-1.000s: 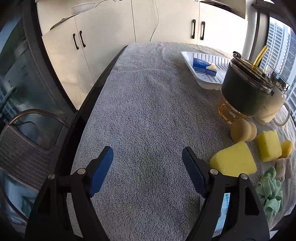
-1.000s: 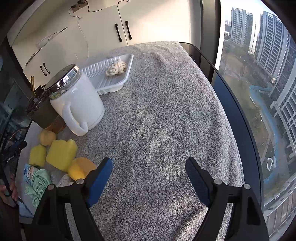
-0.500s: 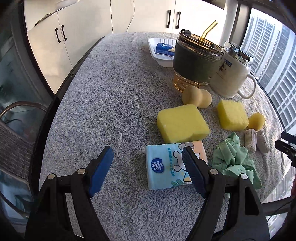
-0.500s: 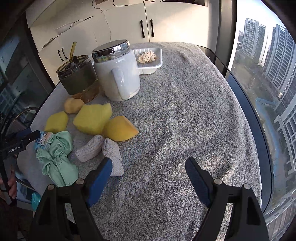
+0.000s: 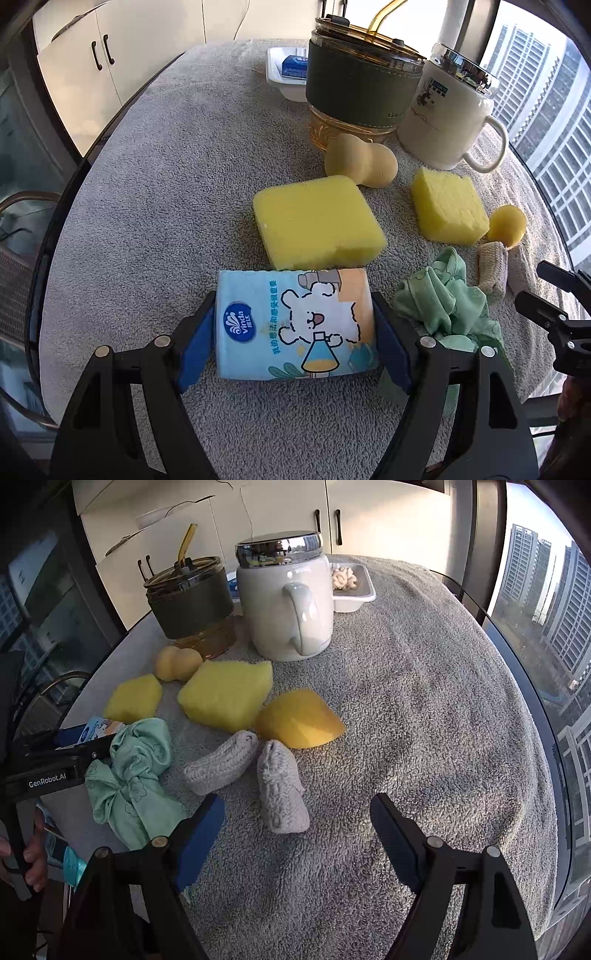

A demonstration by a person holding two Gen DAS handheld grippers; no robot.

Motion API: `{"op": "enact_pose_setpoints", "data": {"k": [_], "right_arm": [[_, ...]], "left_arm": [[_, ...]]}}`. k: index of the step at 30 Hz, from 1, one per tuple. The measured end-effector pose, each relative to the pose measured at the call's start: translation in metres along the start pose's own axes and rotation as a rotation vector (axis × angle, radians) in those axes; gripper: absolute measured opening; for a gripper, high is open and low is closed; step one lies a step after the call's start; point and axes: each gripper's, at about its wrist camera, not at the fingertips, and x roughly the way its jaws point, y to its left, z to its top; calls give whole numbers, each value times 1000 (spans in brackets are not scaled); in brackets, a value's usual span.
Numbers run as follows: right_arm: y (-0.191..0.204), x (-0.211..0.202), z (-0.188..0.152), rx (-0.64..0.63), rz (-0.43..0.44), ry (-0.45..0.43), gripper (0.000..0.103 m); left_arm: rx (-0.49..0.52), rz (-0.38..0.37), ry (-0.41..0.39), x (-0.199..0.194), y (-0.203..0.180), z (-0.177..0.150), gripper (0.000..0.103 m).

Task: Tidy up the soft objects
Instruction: 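Grasp the light blue tissue pack with left tool while right tool grasps grey sock, then carry both items to the white tray and open both tools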

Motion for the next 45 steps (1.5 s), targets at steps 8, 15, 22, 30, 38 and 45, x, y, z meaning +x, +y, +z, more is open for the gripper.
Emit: {"op": "enact_pose_setpoints", "data": {"k": [8,15,22,30,38,45], "right_arm": [[11,20,3,-19,-44,4,69],[17,17,2,-55,-68,17,24],[9,6,-2,-39,-60,33,24],[-12,-4,-3,-8,-91,26,24],[-44,-2,12,54,-147,24,24],[-74,5,33,112,-178,15,24]], "left_arm": [[24,47,-39,1,-7,-5,76],[34,60,-62,0,-7,-8,73],[17,61,-79,-9,-2,-9,73],[-32,125,-96,-18,27,-3,73],[-74,202,-121,-19,60,14,73],[-95,235,-129,-13,78,33,73]]}}
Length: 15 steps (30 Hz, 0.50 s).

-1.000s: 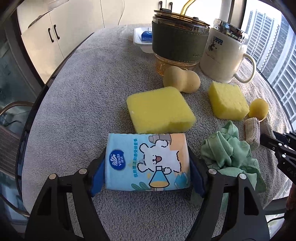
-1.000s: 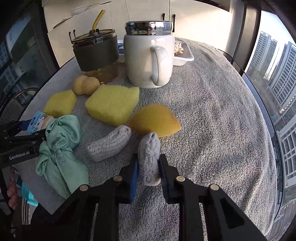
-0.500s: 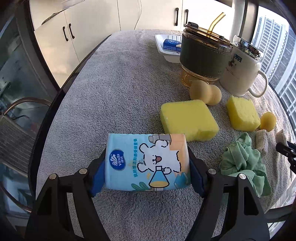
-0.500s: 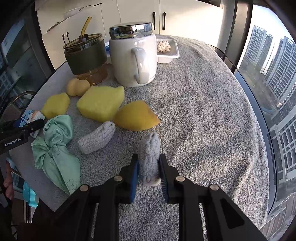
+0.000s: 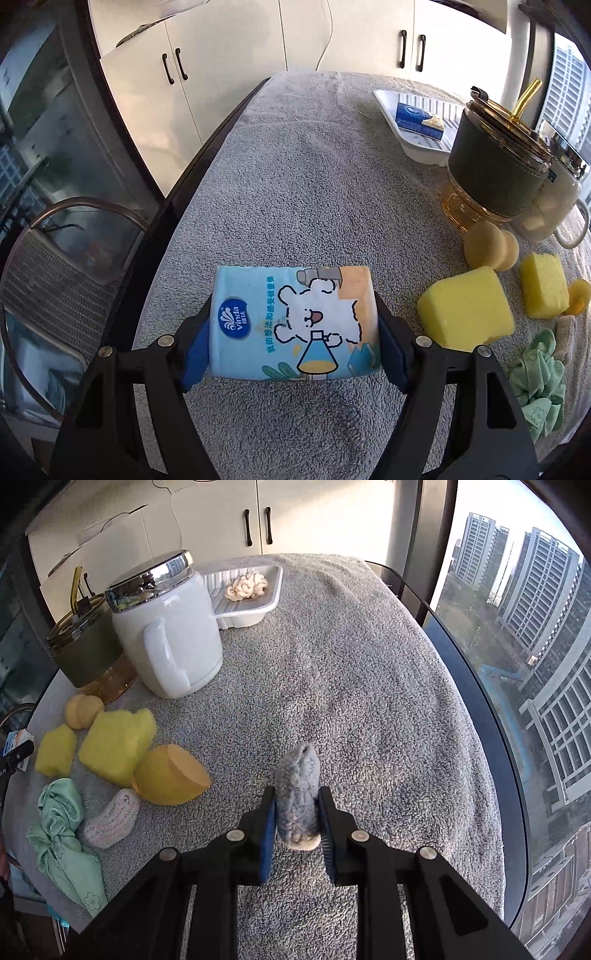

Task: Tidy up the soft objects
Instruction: 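Carry both items to the white tray and open both tools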

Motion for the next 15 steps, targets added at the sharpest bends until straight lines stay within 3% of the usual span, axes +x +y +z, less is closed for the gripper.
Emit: {"op": "enact_pose_setpoints", "data": {"k": [6,15], "right_arm": [[-14,6,30,30,-15,-21,24],[-29,20,87,19,-45,-53,24]], "left_arm": [[-27,6,6,21,14,25,73],[3,83,-23,48,21,69,73]]}}
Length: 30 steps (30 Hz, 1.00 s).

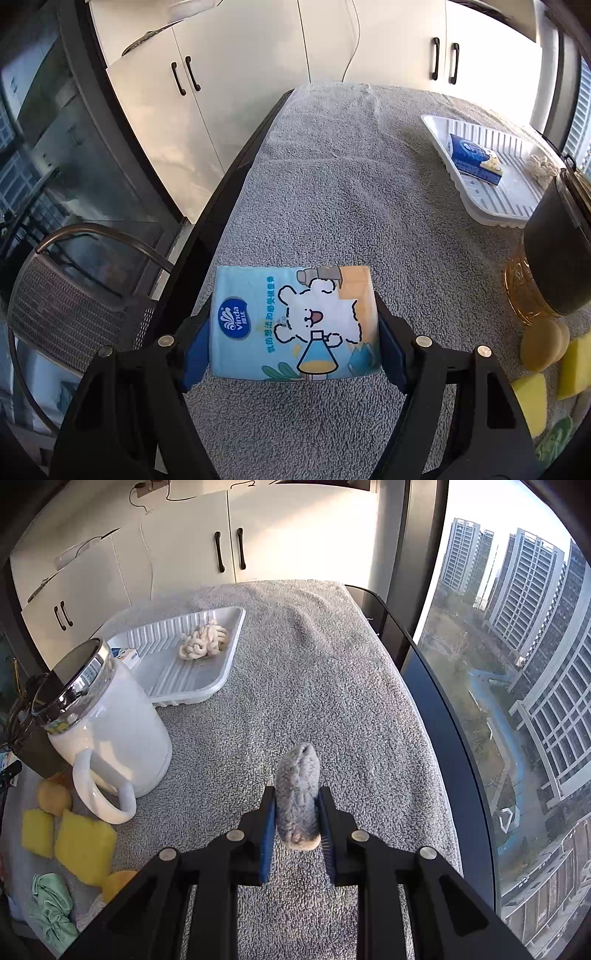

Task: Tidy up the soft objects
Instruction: 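Carry both items to the white tray and open both tools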

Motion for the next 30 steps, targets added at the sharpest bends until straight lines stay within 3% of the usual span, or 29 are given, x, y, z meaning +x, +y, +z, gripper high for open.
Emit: {"op": "enact_pose_setpoints", "data": {"k": [9,16,23,30], "right_arm": [[-1,28,53,-27,-15,-15,24],[10,50,98,-45,8,-18,24],[22,67,130,-53,42,-10,24],[39,80,149,-66,80,-4,24]], "left_arm": [[22,33,-20,37,-5,60,73],[48,-1,-41,57,-26,101,73],[92,-58,-52,69,-58,131,73],[122,-167,-54,71,-92,151,73]]}}
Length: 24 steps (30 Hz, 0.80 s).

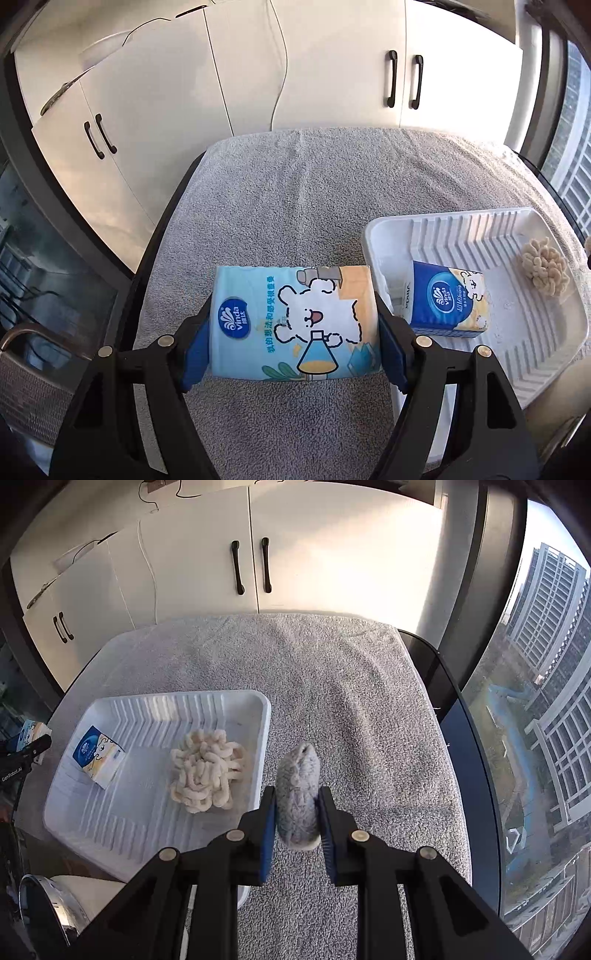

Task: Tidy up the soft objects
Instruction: 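Carry both items to the white tray and open both tools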

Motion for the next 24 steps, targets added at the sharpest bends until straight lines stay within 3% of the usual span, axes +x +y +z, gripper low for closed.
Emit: {"op": "enact_pose_setpoints", "data": {"k": [7,13,24], "right_arm": [[17,15,15,-16,97,25,24],[42,35,31,-75,158,46,24],[63,75,64,-65,217,104,24]], "left_arm": [[52,-81,-9,7,-36,19,73],[163,-152,-50,15,-70,40,73],[145,-261,88,56,-97,59,73]]}}
